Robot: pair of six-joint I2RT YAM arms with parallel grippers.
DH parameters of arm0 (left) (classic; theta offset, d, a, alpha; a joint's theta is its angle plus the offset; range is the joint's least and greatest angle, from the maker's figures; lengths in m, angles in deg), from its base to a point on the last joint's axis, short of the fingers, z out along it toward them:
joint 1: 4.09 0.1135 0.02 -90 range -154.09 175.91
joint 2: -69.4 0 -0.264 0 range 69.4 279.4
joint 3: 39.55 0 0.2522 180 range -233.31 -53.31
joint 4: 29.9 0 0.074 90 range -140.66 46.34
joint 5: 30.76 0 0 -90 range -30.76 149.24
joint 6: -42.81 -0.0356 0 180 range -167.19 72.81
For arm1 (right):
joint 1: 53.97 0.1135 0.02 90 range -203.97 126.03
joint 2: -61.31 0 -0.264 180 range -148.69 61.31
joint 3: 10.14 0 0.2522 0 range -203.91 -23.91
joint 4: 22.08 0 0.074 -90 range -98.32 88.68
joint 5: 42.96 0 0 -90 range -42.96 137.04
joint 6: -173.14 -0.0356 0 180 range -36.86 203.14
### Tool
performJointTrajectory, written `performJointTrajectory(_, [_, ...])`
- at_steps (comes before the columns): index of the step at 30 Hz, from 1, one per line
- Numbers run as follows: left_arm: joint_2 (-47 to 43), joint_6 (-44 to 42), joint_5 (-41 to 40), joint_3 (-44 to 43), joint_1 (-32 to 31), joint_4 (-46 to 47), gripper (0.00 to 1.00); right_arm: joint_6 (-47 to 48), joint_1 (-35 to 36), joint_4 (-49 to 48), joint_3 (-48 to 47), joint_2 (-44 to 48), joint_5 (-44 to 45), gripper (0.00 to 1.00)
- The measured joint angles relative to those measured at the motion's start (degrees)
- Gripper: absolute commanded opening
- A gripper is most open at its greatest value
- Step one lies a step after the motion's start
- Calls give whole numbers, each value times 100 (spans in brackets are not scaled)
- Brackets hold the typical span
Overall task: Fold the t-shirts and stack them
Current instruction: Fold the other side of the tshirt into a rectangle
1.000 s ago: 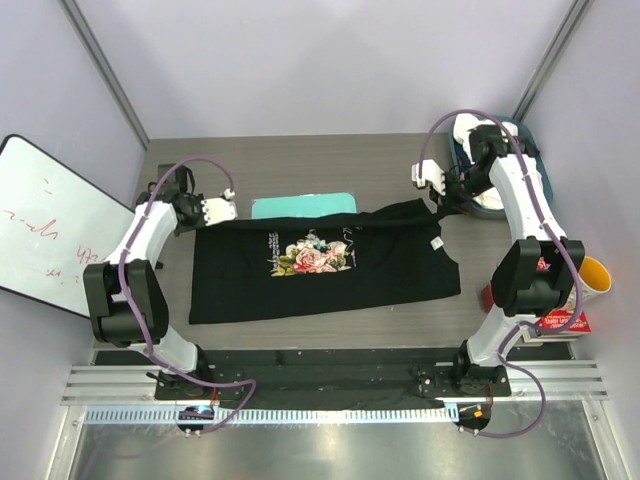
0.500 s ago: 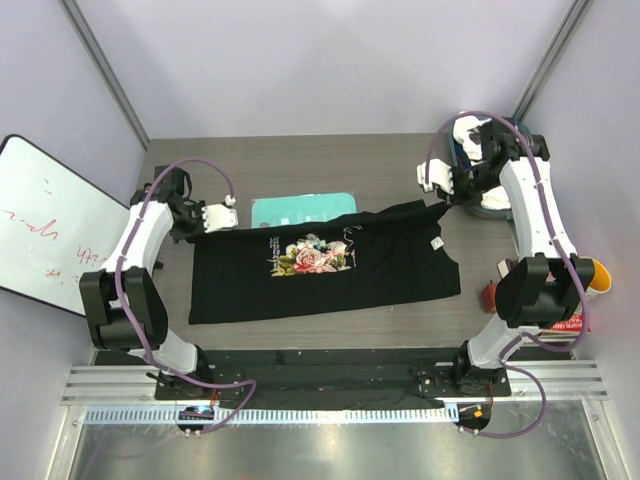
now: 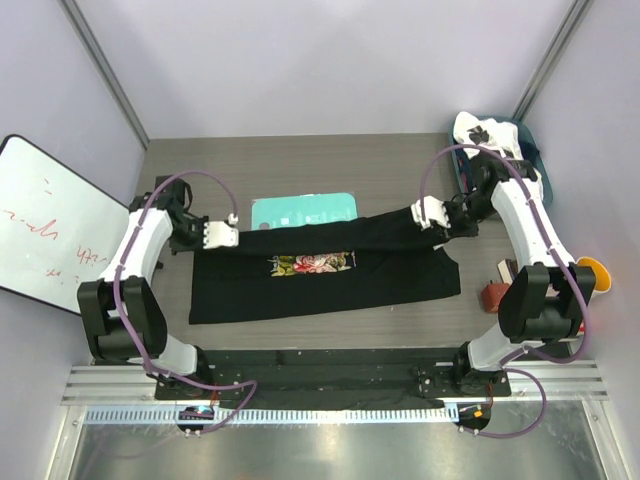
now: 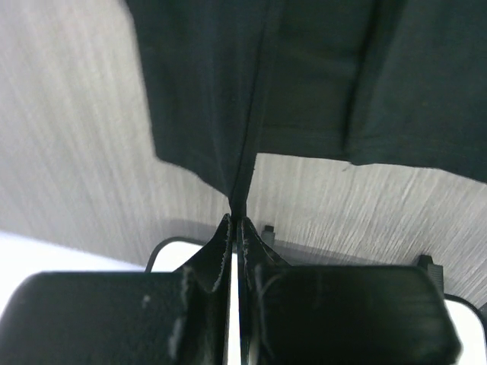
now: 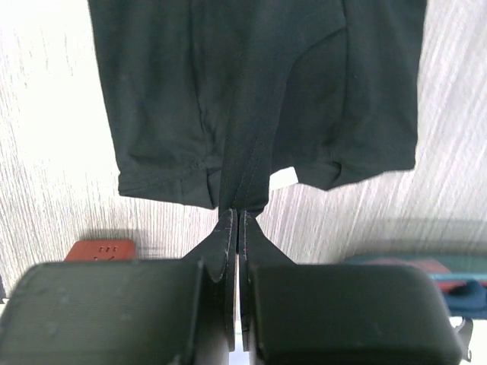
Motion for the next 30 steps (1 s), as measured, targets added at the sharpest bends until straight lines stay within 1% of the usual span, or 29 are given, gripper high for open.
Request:
performJointTrajectory(8, [22, -577, -236, 715, -11, -26, 0, 249, 271, -20, 243, 0, 76, 1])
performJointTrajectory(14, [275, -638, -352, 723, -17, 44, 0, 382, 603, -22, 557, 0, 160, 1])
performJointTrajectory(20, [415, -590, -369, 638, -20, 33, 0, 435, 776, -28, 743, 7, 243, 1])
performJointTrajectory(30, [415, -601, -365, 638, -22, -188, 0, 476, 817, -28, 1078, 197, 522, 1])
